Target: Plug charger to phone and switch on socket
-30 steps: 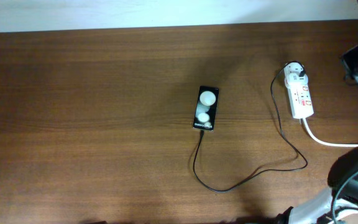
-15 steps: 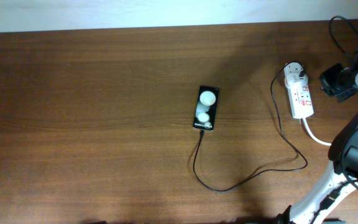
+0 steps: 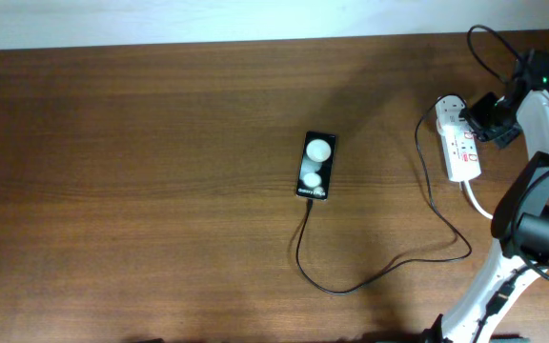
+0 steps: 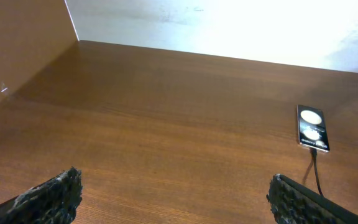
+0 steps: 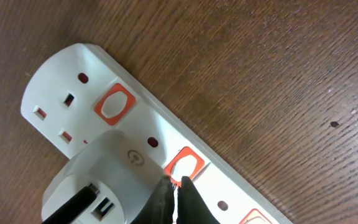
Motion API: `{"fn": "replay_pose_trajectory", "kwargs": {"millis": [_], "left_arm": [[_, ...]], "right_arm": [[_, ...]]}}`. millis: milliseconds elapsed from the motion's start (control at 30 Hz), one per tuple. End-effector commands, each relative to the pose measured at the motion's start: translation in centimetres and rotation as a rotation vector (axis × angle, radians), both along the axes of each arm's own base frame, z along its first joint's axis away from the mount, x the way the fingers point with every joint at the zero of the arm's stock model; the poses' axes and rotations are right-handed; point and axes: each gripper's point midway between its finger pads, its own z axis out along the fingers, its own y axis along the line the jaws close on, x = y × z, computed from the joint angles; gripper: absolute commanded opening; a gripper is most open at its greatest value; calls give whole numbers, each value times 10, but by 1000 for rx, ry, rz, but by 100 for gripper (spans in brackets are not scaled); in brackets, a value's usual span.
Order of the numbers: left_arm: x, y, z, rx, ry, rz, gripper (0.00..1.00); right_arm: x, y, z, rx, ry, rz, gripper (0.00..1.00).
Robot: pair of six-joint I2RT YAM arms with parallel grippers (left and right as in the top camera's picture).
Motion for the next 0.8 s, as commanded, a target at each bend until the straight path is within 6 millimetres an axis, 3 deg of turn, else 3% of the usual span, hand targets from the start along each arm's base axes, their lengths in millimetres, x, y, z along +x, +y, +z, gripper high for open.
{"fn": "replay_pose_trajectory", "kwargs": {"millis": [0, 200, 433, 633, 767], "left_arm": [[-2, 2, 0, 13, -9, 15, 99], [-2, 2, 0, 13, -9, 15, 99], [-2, 2, 0, 13, -9, 15, 99], [-2, 2, 0, 13, -8, 15, 99], [-2, 2, 0, 13, -9, 15, 99]], "right_arm": [[-2, 5, -13, 5, 27, 12, 8], [0, 5, -14, 3, 21, 13, 8], [-4, 16, -52, 61, 85, 29, 7], [-2, 35, -54, 64, 102, 68, 4], [-17, 34, -57, 31, 171, 133, 4]]}}
